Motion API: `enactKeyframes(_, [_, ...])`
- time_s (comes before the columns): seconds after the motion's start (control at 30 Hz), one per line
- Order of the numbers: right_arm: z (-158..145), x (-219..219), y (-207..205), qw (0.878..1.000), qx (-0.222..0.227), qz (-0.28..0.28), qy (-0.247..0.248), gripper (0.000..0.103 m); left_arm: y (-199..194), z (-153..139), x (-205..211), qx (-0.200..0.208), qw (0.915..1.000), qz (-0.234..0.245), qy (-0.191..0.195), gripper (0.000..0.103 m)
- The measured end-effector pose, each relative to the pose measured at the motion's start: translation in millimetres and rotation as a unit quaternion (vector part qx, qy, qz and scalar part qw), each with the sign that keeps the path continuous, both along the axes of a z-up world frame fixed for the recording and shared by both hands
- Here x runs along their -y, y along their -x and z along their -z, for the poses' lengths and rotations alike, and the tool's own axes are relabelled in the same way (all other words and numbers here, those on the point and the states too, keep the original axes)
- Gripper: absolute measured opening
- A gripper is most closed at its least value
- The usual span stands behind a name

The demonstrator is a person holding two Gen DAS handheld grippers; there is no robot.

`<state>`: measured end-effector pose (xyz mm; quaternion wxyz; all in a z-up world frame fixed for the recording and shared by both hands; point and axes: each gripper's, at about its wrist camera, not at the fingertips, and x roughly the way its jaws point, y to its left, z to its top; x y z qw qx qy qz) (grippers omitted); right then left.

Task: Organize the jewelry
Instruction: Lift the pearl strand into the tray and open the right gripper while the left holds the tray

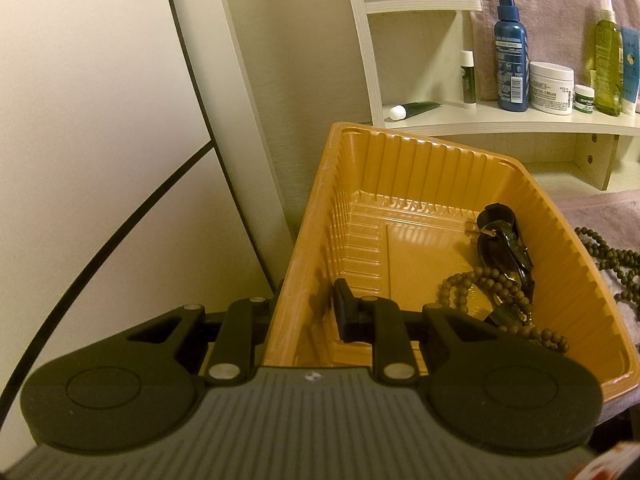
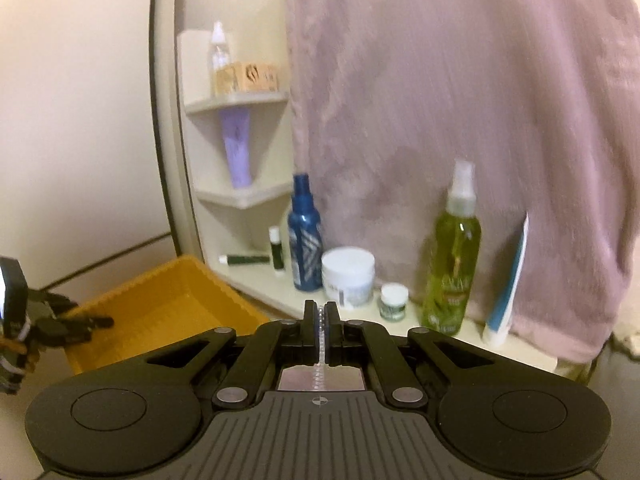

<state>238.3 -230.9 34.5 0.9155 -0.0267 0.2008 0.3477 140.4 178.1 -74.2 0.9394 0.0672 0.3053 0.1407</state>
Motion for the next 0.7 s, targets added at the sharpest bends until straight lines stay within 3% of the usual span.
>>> enactKeyframes(0.43, [-50.6,-22.2,13.9,0.998,0.059,-0.003,-0.027,0.002,0.4,-0.6,0.3,0.003,1.0,0.002,0.0,0.021])
enactKeyframes(0.7, [-65.7,-42.8,16.4,0.997,0.064,-0.03,-0.034,0.002,0.9,-2.0,0.7,0.003,1.0,0.0,0.003,0.021])
